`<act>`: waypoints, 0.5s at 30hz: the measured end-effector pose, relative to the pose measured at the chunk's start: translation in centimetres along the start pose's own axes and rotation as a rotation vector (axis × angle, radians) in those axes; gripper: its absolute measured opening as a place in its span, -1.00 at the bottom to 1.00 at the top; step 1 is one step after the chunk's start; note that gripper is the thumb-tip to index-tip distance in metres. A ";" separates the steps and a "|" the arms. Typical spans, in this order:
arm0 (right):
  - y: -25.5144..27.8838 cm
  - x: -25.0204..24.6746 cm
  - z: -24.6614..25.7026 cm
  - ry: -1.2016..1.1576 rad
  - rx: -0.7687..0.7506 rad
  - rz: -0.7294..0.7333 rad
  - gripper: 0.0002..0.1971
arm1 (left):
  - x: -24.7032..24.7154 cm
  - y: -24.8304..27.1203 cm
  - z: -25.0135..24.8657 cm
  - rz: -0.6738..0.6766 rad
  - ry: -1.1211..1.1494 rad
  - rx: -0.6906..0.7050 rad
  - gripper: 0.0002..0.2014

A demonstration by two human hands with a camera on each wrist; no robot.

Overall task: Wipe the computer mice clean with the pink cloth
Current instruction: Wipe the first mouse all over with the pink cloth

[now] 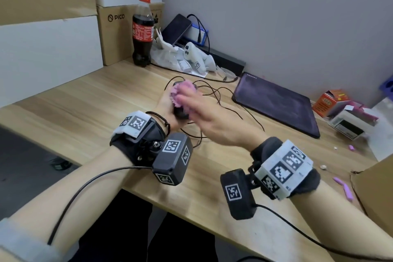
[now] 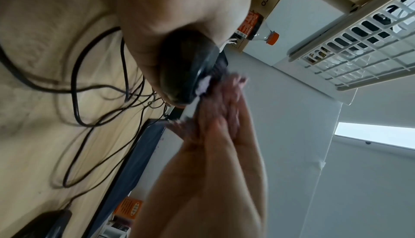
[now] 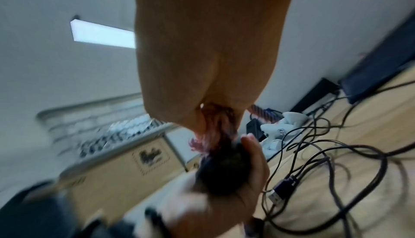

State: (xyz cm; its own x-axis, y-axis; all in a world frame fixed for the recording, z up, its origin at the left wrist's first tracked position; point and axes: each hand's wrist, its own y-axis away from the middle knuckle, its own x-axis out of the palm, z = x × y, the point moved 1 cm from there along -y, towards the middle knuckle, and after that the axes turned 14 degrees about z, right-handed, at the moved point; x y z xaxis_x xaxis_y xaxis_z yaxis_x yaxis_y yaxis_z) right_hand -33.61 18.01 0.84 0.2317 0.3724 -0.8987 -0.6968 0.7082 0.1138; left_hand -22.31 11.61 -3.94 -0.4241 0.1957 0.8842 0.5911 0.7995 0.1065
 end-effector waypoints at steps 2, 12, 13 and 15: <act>0.3 0.9 -0.4 0.081 0.069 0.187 -0.44 | -0.3 -0.3 0.1 -0.024 -0.064 -0.031 -0.65; 0.4 -1.9 -2.2 -0.049 0.196 0.154 -0.47 | 1.3 0.9 1.3 0.132 -0.218 -0.175 -0.62; 0.4 -2.1 -2.6 -0.071 0.209 0.114 -0.46 | 1.0 1.0 1.2 0.139 -0.216 -0.187 -0.62; 0.8 -2.7 -2.9 -0.136 0.269 0.030 -0.47 | 0.7 1.0 0.8 0.113 -0.190 -0.192 -0.64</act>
State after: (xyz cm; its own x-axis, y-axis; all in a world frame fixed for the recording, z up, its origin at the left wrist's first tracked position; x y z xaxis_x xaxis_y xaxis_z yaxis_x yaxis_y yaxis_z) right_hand -36.76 15.88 2.15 0.3152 0.4595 -0.8304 -0.5040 0.8225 0.2638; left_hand -22.60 12.97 -3.56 -0.4586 0.3944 0.7963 0.7529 0.6485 0.1124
